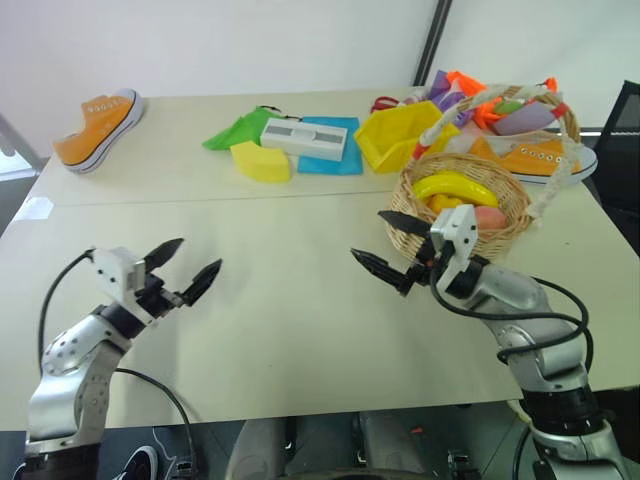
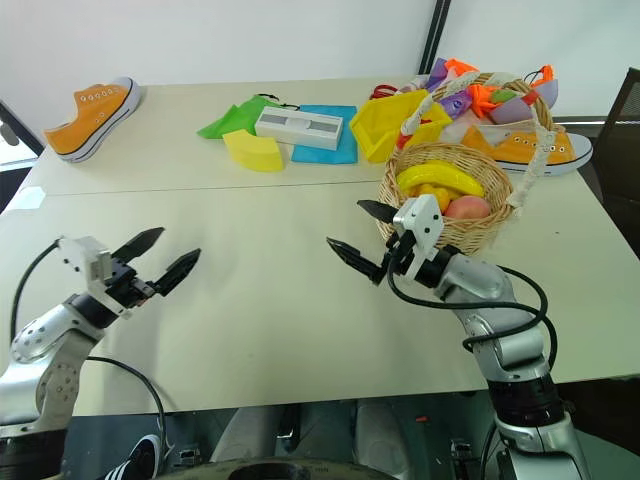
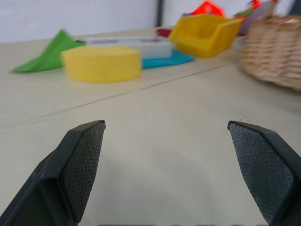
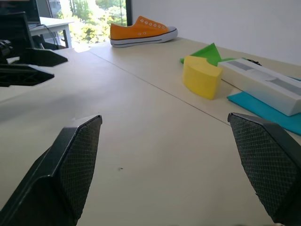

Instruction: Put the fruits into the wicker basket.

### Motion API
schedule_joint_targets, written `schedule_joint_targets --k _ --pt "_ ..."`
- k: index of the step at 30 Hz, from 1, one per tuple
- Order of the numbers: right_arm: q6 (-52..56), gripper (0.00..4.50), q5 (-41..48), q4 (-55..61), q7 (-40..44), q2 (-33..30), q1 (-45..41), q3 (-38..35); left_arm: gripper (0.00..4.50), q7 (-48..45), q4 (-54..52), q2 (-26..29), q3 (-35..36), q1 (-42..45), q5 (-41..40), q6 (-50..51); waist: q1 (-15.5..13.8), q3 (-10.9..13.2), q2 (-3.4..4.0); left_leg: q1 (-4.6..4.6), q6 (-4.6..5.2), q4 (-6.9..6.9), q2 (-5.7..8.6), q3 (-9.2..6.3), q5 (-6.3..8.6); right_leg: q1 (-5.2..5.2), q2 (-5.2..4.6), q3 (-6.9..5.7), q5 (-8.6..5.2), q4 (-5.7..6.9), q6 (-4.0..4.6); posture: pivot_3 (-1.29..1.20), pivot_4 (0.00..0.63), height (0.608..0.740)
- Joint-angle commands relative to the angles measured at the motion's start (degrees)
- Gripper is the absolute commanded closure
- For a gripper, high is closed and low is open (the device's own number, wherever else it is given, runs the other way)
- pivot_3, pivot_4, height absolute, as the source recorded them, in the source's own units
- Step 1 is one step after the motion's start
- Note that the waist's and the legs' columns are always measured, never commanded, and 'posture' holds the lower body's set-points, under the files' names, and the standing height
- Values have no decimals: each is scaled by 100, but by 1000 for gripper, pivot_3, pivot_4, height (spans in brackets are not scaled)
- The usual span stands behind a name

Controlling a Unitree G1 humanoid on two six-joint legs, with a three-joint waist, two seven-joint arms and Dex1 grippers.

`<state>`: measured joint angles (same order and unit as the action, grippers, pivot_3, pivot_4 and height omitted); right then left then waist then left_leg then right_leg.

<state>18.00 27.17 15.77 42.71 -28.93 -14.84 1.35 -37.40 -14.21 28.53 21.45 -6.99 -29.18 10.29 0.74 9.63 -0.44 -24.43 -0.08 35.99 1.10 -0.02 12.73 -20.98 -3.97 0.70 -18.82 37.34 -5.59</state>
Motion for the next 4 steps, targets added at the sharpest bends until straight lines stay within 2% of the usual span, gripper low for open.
schedule_joint_targets --k 1,4 --pt "-265 34 -125 -212 459 -58 -146 171 0 262 -344 -38 356 -126 -41 -129 -13 0 0 0 0 -1 0 -1 0 0 0 -2 0 0 0 0 150 740" --pt "-430 34 -267 -515 758 -89 -212 282 0 404 -408 -53 473 -233 -68 -45 -10 0 0 -2 -1 -1 0 0 0 0 -1 -1 0 -3 0 0 150 740"
